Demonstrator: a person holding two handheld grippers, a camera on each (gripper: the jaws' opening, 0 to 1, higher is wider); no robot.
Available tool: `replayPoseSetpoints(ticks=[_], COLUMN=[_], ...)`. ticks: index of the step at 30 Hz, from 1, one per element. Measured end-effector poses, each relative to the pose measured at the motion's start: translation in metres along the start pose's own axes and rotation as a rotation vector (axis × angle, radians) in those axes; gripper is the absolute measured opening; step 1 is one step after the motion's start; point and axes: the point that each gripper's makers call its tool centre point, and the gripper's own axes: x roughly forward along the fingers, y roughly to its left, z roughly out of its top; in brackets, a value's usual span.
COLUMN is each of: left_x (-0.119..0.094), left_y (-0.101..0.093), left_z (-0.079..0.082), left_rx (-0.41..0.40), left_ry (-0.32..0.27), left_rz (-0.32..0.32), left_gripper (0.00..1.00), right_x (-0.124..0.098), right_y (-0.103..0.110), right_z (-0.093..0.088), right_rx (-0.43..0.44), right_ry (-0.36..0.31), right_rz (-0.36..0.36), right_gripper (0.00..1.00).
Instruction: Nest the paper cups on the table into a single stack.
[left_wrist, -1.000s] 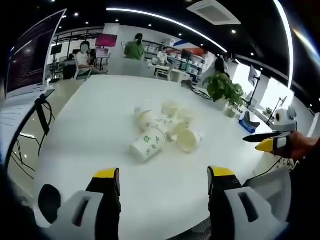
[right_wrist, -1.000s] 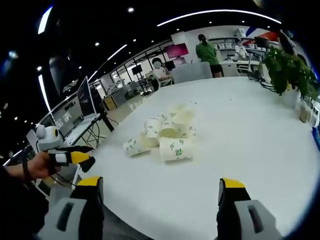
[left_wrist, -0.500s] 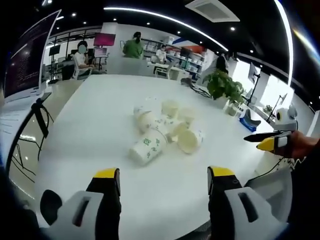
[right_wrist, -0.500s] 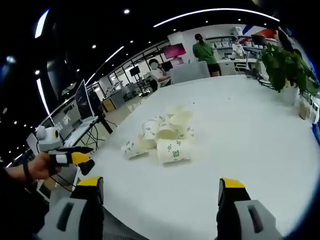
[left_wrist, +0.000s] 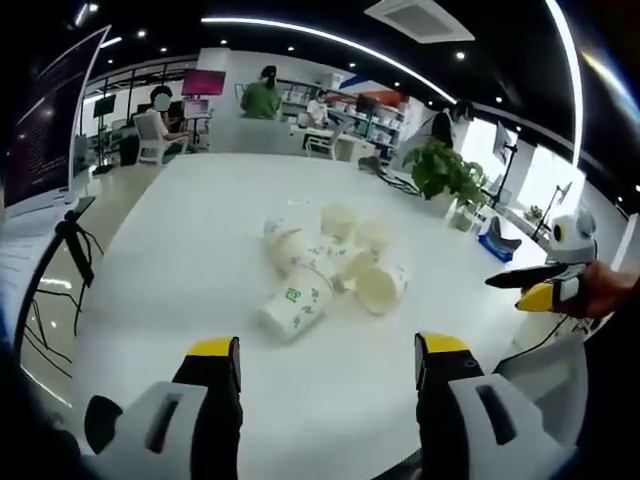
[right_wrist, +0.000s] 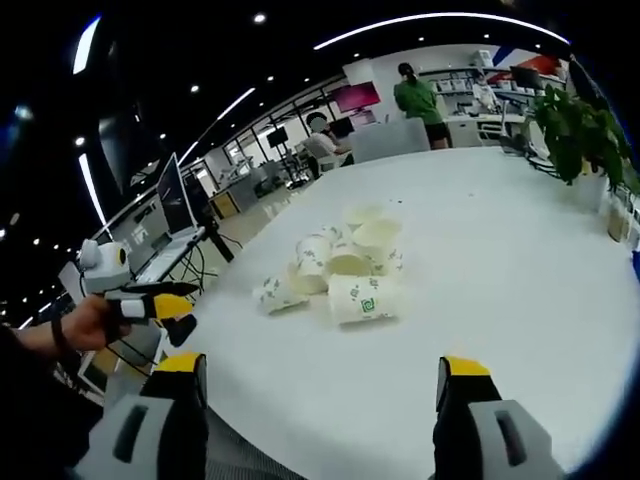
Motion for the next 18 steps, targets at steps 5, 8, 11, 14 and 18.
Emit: replayPoseSetpoints(ticks=[5, 8, 11, 14, 18], left_x=[0.004, 0.008, 0.012, 0.016, 0.019], left_y=[0.003, 0.003, 0.006, 0.009, 0.009], left_z=[0.004, 0.008, 0.009, 0.011, 0.016], left_rx=[0.019, 0.047, 0.071, 0.094, 0.129], left_ry=[0.003, 0.010, 0.019, 0.027, 0.029], left_rz=[-0.006, -0.014, -0.019, -0.024, -0.033], left_gripper=[0.70, 0.70, 0.69, 0.69, 0.69], right_x=[-0.002, -0.004, -0.006, -0.008, -0.010], right_y=[-0.001, -0.001, 0.000, -0.003, 0.000], right_z=[-0.002, -0.002, -0.002, -0.002, -0.005], right_rx=[0.003, 0.001, -0.006, 0.000, -0.009], right_ry=[0.002, 0.003, 0.001, -0.006, 0.001], right_rz=[-0.003, -0.006, -0.009, -0.016, -0.018], right_gripper=[0.96, 0.96, 0.96, 0.96, 0.96])
